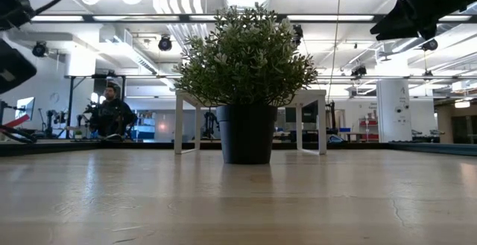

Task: Pick & Place candle stick holders
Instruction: Put the left small black candle holder on the shelf

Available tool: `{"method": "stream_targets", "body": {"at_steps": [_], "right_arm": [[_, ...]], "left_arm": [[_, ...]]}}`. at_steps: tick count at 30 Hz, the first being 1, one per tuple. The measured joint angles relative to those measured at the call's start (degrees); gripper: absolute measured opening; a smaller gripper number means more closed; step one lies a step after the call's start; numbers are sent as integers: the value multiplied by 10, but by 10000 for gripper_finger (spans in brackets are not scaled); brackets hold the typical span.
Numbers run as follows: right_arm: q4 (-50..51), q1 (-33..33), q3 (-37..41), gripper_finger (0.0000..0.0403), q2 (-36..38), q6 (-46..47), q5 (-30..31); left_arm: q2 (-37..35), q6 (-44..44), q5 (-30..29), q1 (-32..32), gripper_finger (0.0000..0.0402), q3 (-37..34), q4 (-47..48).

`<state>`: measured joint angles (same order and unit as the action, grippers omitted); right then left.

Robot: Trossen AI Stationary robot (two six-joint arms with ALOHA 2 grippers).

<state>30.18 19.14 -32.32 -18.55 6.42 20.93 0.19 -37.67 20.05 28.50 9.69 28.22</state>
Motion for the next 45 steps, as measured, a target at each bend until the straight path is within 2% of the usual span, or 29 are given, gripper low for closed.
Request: {"method": "stream_targets", "body": {"at_steps": [2, 7, 11, 18, 24, 33, 38, 41, 45], "right_arm": [[0, 0, 0, 224, 0, 0, 0], [-2, 0, 0, 224, 0, 0, 0], [-2, 0, 0, 224, 0, 0, 0], [-2, 0, 0, 224, 0, 0, 0], [-3, 0, 0, 224, 0, 0, 0], [-2, 0, 0, 224, 0, 0, 0], [-2, 0, 0, 224, 0, 0, 0], [-2, 0, 0, 224, 0, 0, 0], [-2, 0, 0, 224, 0, 0, 0]], "left_arm": [[3, 3, -6, 21, 341, -23, -57], [34, 31, -60, 81, 341, -32, -80], [66, 48, -127, 116, 341, -32, -81], [129, 57, -189, 126, 341, -33, -81], [177, 61, -202, 126, 342, -35, -102], [251, 180, -197, 126, 341, -37, -169], [288, 187, -191, 140, 341, -37, -184], [307, 205, -195, 168, 341, -36, -245], [334, 254, -237, 216, 341, -35, -346]]}}
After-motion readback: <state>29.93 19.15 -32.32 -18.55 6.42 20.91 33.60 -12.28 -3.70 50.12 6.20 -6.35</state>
